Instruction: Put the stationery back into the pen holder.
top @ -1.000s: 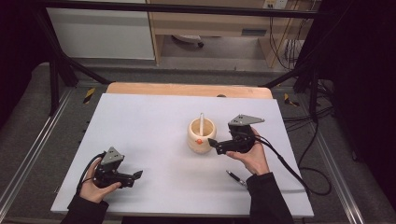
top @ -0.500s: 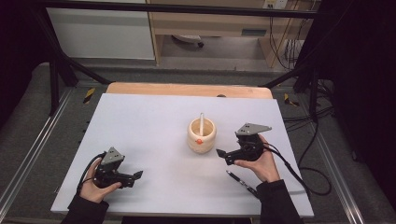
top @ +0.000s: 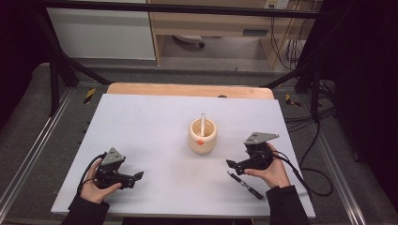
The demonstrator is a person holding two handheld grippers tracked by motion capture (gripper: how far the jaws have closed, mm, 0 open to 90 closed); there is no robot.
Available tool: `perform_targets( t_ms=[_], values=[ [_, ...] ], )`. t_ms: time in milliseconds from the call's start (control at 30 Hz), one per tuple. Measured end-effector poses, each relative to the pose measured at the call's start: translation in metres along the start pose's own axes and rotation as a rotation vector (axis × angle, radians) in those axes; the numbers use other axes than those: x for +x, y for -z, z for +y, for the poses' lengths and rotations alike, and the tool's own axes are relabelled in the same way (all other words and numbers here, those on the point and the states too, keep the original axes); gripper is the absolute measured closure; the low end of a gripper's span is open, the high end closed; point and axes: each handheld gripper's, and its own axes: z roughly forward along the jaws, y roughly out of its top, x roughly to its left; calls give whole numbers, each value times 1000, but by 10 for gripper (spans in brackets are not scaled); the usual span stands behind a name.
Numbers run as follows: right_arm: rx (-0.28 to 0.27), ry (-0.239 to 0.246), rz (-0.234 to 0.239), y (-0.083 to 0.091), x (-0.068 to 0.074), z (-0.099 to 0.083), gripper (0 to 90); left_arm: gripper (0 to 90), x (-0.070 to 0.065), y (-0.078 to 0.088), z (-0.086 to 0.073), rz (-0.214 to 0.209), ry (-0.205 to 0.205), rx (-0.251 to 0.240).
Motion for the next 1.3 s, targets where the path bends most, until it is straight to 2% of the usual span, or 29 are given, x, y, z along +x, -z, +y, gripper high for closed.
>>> perform_targets(
  t_ms=[167, 300, 533, 867, 1000, 1167, 1300],
  values=[
    [17, 1, 3, 2, -1, -11, 26, 41, 0, -1, 0, -2, -6, 4],
    [60, 22, 2, 2, 0, -19, 35, 41, 0, -2, -1, -1, -6, 6],
    [90, 31, 1, 7, 2, -25, 62, 41, -1, -2, 0, -2, -10, 6],
    [192, 68, 26, 2, 8, -32, 138, 41, -2, -1, 0, -3, -15, 6],
    [204, 75, 38, -1, 10, -36, 184, 41, -1, -2, 0, 1, -12, 6],
    [202, 46, 41, -3, 9, -48, 280, 41, -2, -3, 1, 0, -17, 13],
    [209, 41, 60, -6, 10, -54, 360, 41, -2, -3, 1, 0, -16, 14]
  ],
)
